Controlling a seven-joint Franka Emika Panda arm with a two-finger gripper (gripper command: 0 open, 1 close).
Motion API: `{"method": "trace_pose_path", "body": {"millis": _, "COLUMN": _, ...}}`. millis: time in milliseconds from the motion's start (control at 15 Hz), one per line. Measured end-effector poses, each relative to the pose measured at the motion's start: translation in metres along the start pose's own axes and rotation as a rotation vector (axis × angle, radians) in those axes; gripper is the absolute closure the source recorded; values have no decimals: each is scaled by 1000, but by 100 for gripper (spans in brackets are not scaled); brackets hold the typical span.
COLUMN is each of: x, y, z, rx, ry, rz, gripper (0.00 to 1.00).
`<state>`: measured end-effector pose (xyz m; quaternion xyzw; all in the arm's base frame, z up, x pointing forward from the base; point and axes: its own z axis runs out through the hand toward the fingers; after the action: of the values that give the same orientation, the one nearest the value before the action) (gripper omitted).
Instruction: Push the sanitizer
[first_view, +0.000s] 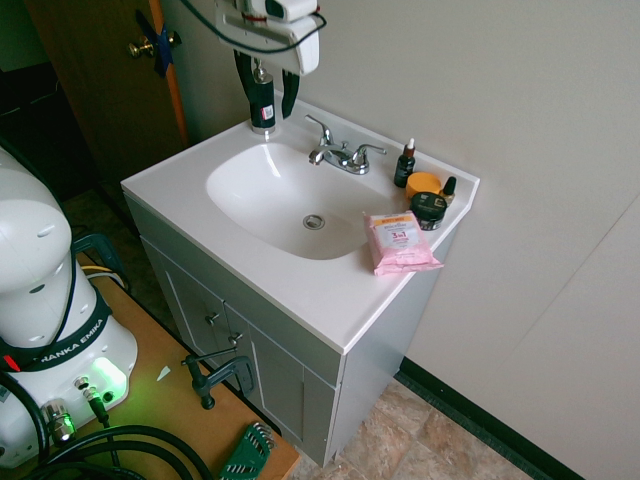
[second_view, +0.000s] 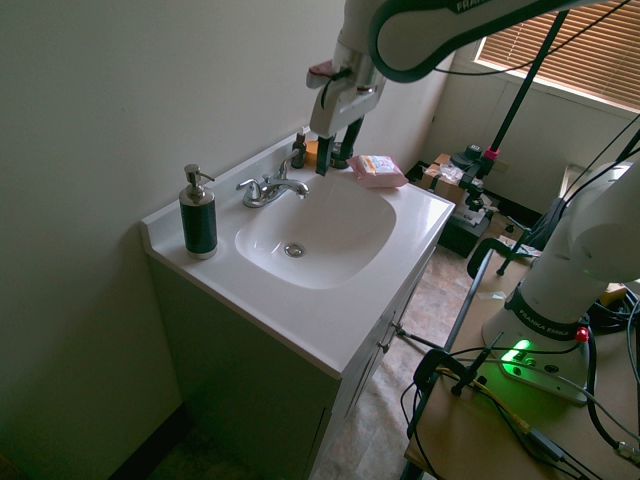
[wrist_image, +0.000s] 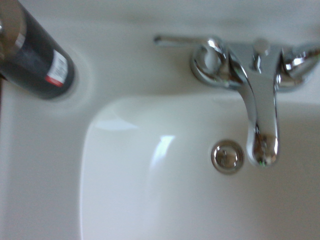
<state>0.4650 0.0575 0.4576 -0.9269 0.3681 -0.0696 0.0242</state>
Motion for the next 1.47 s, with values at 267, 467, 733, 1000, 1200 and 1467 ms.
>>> {"method": "trace_pose_path", "body": {"millis": 267, "x": -6, "y": -70, "z": -26, "rx": -6, "ry": 32, "rz": -67, "gripper": 100}}
{"method": "trace_pose_path", "body": {"millis": 467, "x": -9, "y": -110, "z": -26, "rx": -14, "ry": 35, "rz": -94, "gripper": 100}}
{"method": "trace_pose_path", "body": {"millis": 733, "x": -14, "y": -153, "z": -27, "rx": -22, "ry": 40, "rz": -121, "gripper": 100}}
{"method": "trace_pose_path", "body": {"millis": 1000, "x": -19, "y": -182, "z": -20, "rx": -28, "ry": 24, "rz": -137, "gripper": 100}}
{"method": "trace_pose_path", "body": {"millis": 1200, "x": -24, "y": -197, "z": -15, "rx": -33, "ry": 16, "rz": -147, "gripper": 100}}
{"method": "trace_pose_path", "body": {"millis": 1467, "x": -30, "y": -208, "z": 0, "rx": -49, "ry": 5, "rz": -152, "gripper": 100}}
